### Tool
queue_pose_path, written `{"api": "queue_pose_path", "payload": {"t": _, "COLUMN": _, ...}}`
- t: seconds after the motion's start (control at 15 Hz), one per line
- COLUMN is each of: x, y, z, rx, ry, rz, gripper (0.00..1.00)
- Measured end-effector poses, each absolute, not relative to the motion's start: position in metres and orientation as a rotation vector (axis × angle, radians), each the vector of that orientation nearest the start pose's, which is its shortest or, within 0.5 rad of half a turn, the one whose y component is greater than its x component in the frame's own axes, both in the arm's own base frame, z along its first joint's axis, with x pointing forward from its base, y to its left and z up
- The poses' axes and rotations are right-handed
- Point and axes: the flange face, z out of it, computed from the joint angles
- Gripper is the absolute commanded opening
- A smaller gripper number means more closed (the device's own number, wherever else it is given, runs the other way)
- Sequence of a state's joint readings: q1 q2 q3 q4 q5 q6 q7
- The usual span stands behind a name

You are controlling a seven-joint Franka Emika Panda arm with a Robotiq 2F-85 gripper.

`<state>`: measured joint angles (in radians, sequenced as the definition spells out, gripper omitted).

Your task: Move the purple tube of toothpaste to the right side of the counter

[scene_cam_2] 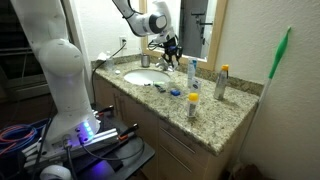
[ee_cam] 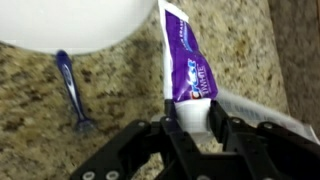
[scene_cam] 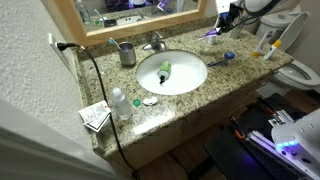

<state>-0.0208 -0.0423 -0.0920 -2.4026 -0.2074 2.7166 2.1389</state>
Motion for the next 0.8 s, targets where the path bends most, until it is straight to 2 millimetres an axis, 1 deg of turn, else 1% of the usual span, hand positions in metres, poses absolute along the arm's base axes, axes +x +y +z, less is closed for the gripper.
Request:
{"api": "queue_pose_path", "payload": {"t": 0.07, "x": 0.510, "y": -0.076, "z": 0.370, "rx": -1.408, "ry": 2.506, "rz": -0.439, "gripper": 0.37}}
{"api": "queue_pose_path", "payload": {"t": 0.13, "x": 0.507, "y": -0.090, "z": 0.371, "rx": -1.379, "ry": 2.523, "rz": -0.449, "gripper": 0.12}}
{"api": "queue_pose_path", "payload": {"t": 0.2, "x": 0.506, "y": -0.094, "z": 0.372, "rx": -1.369, "ry": 2.528, "rz": -0.451, "gripper": 0.12}}
{"api": "queue_pose_path", "payload": {"t": 0.33, "x": 0.507, "y": -0.090, "z": 0.370, "rx": -1.379, "ry": 2.527, "rz": -0.446, "gripper": 0.12}}
{"api": "queue_pose_path", "payload": {"t": 0.4, "x": 0.507, "y": -0.086, "z": 0.365, "rx": -1.380, "ry": 2.534, "rz": -0.443, "gripper": 0.12}}
{"api": "queue_pose_path", "payload": {"t": 0.53, "x": 0.510, "y": -0.077, "z": 0.349, "rx": -1.322, "ry": 2.570, "rz": -0.448, "gripper": 0.12}}
{"api": "queue_pose_path", "payload": {"t": 0.8, "x": 0.515, "y": -0.067, "z": 0.307, "rx": -1.101, "ry": 2.657, "rz": -0.458, "gripper": 0.12}}
